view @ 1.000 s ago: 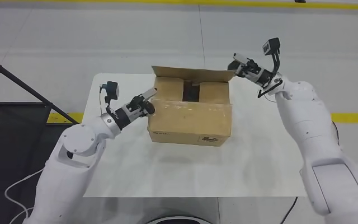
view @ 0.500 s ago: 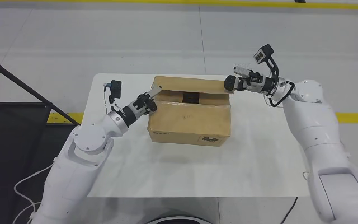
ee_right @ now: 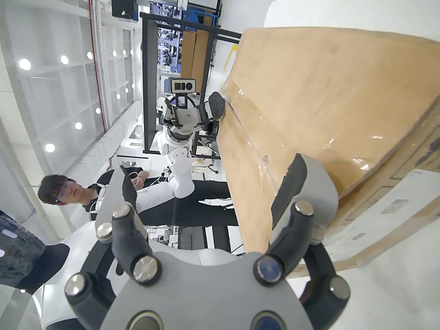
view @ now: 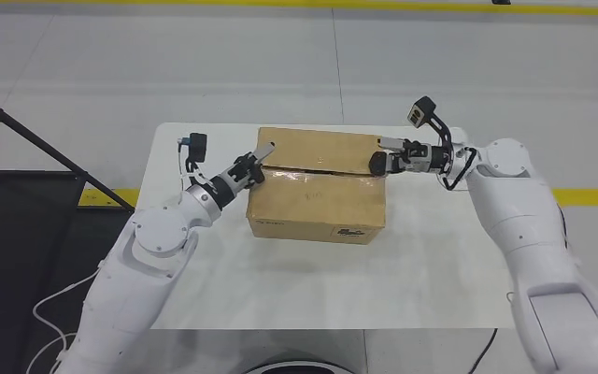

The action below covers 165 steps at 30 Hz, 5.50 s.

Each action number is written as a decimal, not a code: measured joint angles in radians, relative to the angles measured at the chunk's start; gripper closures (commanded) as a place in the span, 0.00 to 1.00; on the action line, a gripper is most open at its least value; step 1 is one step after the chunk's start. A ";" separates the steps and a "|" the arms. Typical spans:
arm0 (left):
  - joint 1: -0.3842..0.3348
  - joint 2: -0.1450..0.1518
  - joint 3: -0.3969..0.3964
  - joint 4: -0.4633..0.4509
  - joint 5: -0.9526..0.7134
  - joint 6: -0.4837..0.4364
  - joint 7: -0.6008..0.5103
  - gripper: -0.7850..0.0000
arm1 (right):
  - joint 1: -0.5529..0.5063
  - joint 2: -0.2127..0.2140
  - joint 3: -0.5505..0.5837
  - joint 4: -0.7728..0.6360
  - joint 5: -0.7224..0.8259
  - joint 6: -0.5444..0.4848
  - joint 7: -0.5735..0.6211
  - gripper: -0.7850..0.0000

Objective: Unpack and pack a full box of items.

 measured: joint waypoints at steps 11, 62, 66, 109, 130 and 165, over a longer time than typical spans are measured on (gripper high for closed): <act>0.024 -0.007 -0.005 -0.021 -0.002 -0.046 0.051 0.00 | 0.004 -0.016 -0.018 0.022 0.009 0.018 0.019 0.00; 0.186 -0.066 -0.050 0.169 -0.294 -0.122 0.396 0.00 | -0.008 -0.018 -0.024 0.028 -0.002 0.021 0.022 0.00; 0.115 -0.084 -0.037 0.267 -0.392 -0.154 0.410 0.00 | -0.008 -0.018 -0.024 0.028 -0.002 0.021 0.022 0.00; 0.121 -0.132 -0.081 -0.019 -0.205 -0.369 0.569 0.00 | -0.177 0.056 0.139 -0.272 0.024 0.033 -0.052 0.00; 0.066 -0.157 -0.011 -0.086 -0.130 -0.293 0.532 0.00 | -0.347 0.117 0.331 -0.421 0.125 -0.024 -0.027 0.00; -0.151 -0.245 0.222 0.145 -0.111 -0.261 0.541 0.00 | -0.455 0.158 0.423 -0.465 0.161 -0.026 -0.026 0.00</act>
